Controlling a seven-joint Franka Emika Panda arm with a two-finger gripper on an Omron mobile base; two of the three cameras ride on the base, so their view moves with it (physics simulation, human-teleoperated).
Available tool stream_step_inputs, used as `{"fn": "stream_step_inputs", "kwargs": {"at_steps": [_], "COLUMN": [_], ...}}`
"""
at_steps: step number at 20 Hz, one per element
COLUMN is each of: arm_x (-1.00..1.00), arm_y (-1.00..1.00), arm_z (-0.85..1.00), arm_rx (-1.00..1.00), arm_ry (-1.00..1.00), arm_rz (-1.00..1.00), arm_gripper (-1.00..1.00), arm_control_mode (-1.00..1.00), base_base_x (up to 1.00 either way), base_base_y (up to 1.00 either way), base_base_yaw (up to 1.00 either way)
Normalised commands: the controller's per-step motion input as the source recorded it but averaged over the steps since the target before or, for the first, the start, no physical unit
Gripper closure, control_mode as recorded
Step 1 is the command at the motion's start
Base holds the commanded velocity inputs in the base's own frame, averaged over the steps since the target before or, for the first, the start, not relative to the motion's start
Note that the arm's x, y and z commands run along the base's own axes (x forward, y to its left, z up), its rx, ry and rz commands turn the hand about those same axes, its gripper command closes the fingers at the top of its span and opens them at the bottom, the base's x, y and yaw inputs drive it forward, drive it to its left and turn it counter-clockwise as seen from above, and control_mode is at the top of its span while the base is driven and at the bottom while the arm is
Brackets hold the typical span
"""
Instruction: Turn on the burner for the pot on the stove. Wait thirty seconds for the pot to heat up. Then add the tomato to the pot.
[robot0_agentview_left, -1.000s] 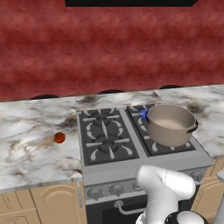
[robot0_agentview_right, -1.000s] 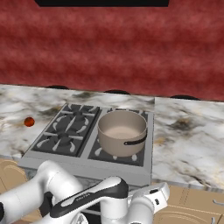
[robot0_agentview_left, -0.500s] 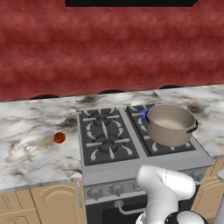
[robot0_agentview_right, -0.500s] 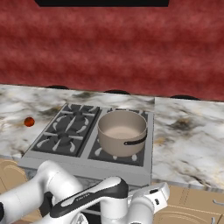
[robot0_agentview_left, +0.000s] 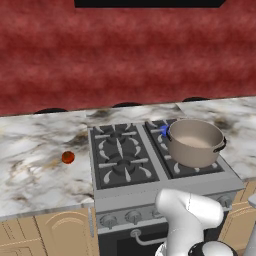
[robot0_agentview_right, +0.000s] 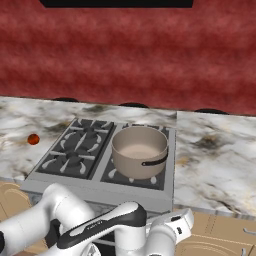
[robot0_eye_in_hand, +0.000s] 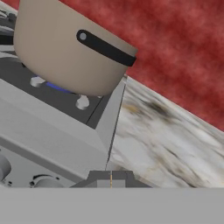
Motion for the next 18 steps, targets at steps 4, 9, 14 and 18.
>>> {"fn": "stream_step_inputs", "kwargs": {"at_steps": [4, 9, 14, 18], "arm_x": [0.00, 0.00, 0.00, 0.00], "arm_y": [0.00, 0.00, 0.00, 0.00], "arm_z": [0.00, 0.00, 0.00, 0.00], "arm_rx": [0.00, 0.00, 0.00, 0.00], "arm_ry": [0.00, 0.00, 0.00, 0.00], "arm_rz": [0.00, 0.00, 0.00, 0.00], "arm_gripper": [1.00, 1.00, 1.00, 1.00], "arm_control_mode": [-1.00, -1.00, -1.00, -1.00], "base_base_x": [0.00, 0.00, 0.00, 0.00], "base_base_y": [0.00, 0.00, 0.00, 0.00], "base_base_yaw": [0.00, 0.00, 0.00, 0.00]}}
